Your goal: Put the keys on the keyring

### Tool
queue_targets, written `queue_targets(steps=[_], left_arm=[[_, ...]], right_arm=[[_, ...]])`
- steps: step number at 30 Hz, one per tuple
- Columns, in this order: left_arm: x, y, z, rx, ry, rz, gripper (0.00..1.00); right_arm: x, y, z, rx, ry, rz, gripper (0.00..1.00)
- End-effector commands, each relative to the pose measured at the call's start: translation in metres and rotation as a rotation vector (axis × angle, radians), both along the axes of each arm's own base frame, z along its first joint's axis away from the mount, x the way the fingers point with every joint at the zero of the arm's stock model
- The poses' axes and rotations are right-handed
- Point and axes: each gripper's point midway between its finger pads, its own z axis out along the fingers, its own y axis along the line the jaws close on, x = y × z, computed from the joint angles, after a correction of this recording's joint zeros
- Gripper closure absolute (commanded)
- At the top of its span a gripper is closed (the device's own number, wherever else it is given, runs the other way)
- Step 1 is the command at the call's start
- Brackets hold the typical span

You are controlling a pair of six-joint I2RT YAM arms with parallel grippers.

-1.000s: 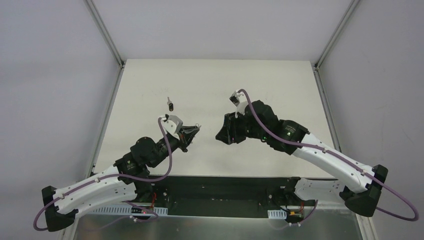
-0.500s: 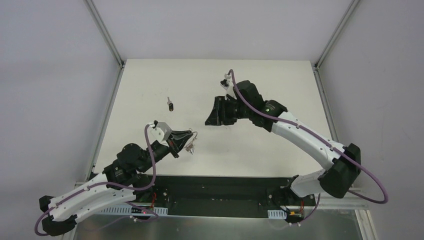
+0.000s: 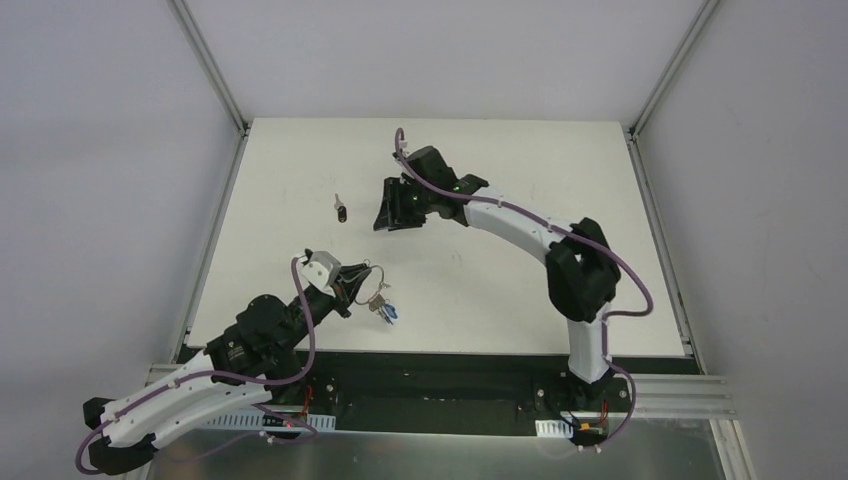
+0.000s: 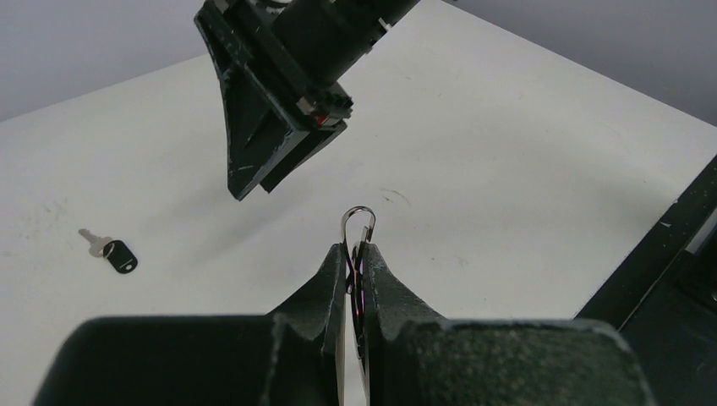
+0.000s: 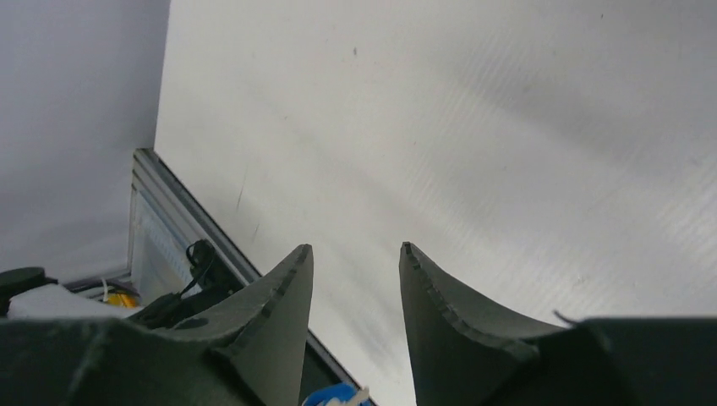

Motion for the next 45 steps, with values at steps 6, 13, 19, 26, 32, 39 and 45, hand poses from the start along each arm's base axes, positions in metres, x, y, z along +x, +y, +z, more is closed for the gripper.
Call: queue_targets(steps=[6, 13, 19, 26, 32, 39, 45], left_arm=[[0.016, 0.038, 0.005, -0.045, -0.012, 0.213, 1.00], [0.017, 0.052, 0.003, -0.061, -0.005, 0.271, 1.00], [0.017, 0.057, 0.001, -0.070, -0.007, 0.283, 1.00], [0.017, 0.055, 0.001, -0.066, -0.006, 0.277, 1.00], [0.017, 0.055, 0.000, -0.064, -0.005, 0.276, 1.00], [0.017, 0.054, -0.001, -0.061, -0.005, 0.272, 1.00], [0.017, 0.054, -0.001, -0.059, -0.004, 0.275, 1.00]], right_arm=[[0.074, 0.067, -0.026, 0.061, -0.039, -0.043, 0.54], [0.118, 0.104, -0.057, 0.153, -0.010, -0.171, 0.52], [0.139, 0.126, -0.055, 0.343, -0.090, -0.203, 0.52], [0.140, 0.151, -0.030, 0.574, -0.093, -0.155, 0.54], [0.149, 0.166, -0.049, 0.605, -0.022, -0.172, 0.55], [0.156, 0.174, -0.061, 0.637, -0.002, -0.199, 0.54], [0.145, 0.173, -0.089, 0.544, 0.051, -0.199, 0.55]])
